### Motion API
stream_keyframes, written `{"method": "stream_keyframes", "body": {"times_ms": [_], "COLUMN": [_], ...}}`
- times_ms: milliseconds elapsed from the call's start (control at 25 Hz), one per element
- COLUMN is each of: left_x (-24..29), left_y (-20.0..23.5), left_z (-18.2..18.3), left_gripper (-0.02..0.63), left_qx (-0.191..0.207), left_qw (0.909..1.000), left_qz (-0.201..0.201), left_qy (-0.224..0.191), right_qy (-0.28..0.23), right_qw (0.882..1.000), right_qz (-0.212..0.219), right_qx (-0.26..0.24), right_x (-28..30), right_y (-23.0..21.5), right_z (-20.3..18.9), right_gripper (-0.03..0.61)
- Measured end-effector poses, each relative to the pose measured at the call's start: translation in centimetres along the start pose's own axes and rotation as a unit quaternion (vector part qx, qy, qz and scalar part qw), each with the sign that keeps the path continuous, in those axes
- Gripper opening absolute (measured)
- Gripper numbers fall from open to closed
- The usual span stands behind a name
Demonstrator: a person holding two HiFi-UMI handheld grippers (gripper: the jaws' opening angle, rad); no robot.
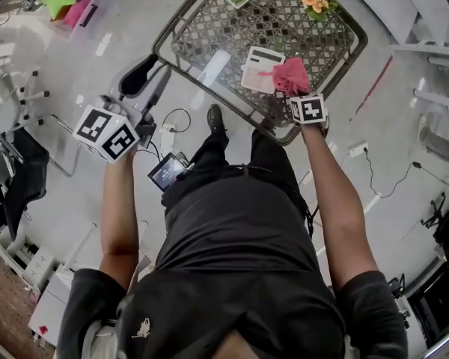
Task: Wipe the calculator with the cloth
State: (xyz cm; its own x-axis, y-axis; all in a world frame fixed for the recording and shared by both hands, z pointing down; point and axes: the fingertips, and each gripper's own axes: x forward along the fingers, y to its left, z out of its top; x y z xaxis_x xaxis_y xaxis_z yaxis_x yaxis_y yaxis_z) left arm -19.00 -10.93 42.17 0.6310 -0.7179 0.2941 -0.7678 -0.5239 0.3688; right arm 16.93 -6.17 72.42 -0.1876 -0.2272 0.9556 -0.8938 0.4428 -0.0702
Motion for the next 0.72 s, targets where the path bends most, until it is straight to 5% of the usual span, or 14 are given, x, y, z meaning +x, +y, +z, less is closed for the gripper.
{"method": "stream_keyframes", "body": {"times_ms": [200, 400, 720], "left_x": [-0.2, -0.1, 0.1], "left_y": [-0.2, -0.3, -1.2], "left_z": [0.7, 2.2, 5.7], "left_gripper": [0.189, 0.189, 0.189], "left_qx": [0.011, 0.027, 0.055], "left_qw": [0.9999, 0.9996, 0.9979], "left_qz": [-0.003, -0.011, -0.033], "left_qy": [0.006, 0.003, -0.01], "right_qy": [-0.078, -0.197, -0.456], "right_qw": [0.992, 0.972, 0.881], "right_qz": [0.012, 0.027, 0.044], "right_qx": [0.097, 0.127, 0.114], "right_x": [-4.3, -11.7, -30.9], "right_y": [-2.3, -3.1, -2.7], "right_z": [1.3, 4.9, 14.1], "right_gripper": [0.092, 0.104, 0.104]}}
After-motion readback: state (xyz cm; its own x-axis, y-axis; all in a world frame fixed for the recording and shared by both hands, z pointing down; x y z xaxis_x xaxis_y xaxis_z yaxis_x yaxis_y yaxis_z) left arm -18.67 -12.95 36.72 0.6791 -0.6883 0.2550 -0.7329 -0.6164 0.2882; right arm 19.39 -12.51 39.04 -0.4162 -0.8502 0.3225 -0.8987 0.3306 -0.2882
